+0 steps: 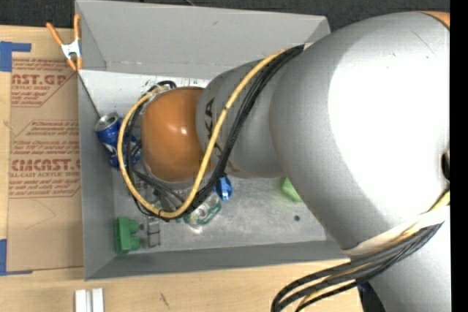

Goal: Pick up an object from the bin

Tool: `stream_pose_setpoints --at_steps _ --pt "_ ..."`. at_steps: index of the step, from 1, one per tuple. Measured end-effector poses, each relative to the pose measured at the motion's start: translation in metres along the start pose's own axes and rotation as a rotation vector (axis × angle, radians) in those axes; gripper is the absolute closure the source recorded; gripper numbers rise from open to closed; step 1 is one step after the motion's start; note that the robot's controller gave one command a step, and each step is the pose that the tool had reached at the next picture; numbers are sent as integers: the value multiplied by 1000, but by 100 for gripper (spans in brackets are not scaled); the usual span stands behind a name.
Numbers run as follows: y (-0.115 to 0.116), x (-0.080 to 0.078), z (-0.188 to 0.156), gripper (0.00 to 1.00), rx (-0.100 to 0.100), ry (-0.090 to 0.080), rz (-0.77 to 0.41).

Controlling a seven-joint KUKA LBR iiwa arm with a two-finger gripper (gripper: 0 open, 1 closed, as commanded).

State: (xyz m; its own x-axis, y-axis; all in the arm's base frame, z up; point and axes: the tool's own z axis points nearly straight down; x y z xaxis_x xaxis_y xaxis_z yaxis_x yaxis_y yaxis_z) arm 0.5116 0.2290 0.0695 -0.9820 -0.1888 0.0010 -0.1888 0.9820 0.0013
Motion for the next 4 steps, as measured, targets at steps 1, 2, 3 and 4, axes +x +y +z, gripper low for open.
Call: stream_pose_setpoints --at_steps 1,2,3,4 --pt "7 28 -3 0 0 -17 -181" --pt "8 32 0 100 0 -2 -182" --pt "15 18 -81 100 -2 -11 -103" --pt "15 20 -76 0 0 -2 -103"
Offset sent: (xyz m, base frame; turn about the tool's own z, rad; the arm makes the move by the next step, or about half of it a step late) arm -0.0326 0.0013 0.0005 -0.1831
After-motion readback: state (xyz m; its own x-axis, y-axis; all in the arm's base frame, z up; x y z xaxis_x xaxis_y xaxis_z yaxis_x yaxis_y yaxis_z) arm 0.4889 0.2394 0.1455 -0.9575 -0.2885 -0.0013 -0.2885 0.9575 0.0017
